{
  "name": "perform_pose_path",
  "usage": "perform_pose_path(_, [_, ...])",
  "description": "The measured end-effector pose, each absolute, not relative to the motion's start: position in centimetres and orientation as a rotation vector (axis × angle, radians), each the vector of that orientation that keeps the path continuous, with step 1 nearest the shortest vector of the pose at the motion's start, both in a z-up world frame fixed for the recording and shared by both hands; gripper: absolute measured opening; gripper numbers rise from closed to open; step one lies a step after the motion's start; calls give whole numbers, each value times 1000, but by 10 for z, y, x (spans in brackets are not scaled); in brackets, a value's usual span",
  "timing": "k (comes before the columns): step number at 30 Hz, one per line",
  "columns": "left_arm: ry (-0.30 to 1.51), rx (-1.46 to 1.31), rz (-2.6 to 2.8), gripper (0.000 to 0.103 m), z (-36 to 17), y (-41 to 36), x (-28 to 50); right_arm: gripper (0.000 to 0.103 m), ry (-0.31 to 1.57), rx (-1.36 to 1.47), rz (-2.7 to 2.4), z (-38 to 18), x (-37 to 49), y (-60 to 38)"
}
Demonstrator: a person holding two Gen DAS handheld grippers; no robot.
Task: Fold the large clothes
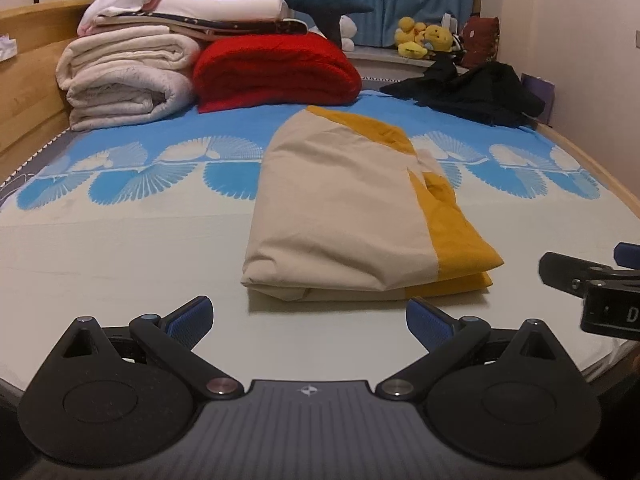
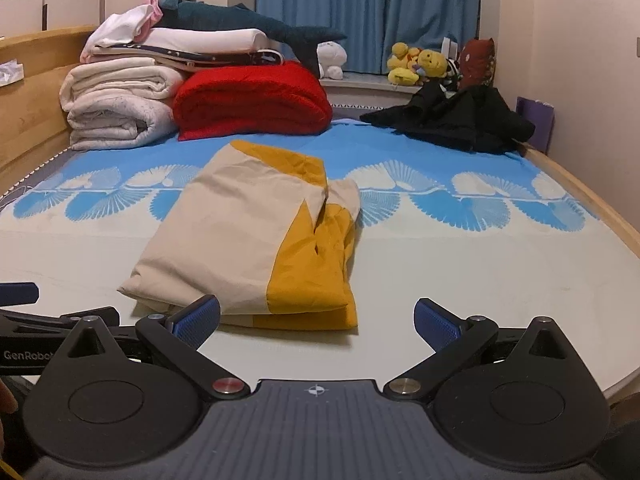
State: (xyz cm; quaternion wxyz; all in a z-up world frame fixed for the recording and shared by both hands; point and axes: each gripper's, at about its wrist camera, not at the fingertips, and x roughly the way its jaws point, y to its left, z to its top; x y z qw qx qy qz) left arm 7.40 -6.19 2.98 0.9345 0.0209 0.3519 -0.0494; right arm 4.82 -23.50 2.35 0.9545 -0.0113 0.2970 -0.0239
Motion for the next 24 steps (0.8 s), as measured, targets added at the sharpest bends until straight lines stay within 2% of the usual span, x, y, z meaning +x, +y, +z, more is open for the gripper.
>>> perform_pose_path(24, [710, 40, -109, 103, 29, -67, 71, 102, 620, -12, -11, 18, 57, -226])
